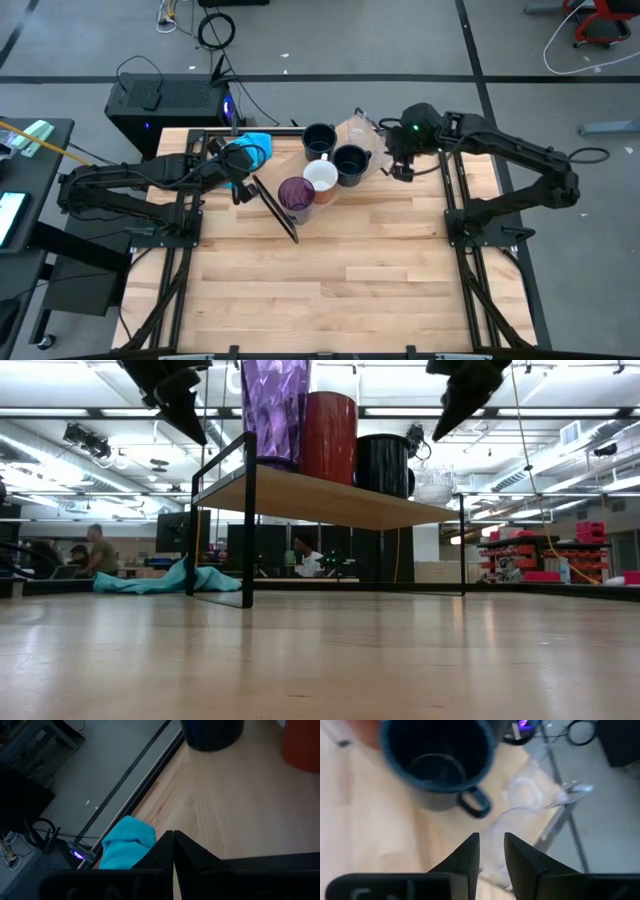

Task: Stack small to large cups/mugs on shelf
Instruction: Put the transparent mug on the shelf

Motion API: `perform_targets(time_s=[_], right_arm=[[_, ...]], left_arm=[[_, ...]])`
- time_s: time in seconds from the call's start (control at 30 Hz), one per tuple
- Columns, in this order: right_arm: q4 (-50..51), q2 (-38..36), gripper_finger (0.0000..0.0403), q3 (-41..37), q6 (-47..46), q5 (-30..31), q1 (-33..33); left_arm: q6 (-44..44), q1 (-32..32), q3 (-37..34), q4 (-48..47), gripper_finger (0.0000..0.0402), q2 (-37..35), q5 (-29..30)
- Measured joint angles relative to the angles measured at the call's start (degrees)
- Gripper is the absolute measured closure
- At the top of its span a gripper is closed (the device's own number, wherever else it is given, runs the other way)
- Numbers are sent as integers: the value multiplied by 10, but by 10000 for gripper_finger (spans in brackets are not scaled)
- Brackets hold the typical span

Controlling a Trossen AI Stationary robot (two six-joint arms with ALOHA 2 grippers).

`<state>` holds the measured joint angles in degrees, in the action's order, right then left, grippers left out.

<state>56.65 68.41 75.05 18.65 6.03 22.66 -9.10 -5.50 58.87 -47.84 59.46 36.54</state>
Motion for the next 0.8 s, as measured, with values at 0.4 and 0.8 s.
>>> perform_targets(time_s=[0.4,0.8], right_arm=[[114,-14,308,-35,-86,-1,13],[35,-13,312,-93,-68,55,59]], left_arm=[[-23,0,0,-9,387,-3,0],[-23,0,0,-9,378,-3,0]])
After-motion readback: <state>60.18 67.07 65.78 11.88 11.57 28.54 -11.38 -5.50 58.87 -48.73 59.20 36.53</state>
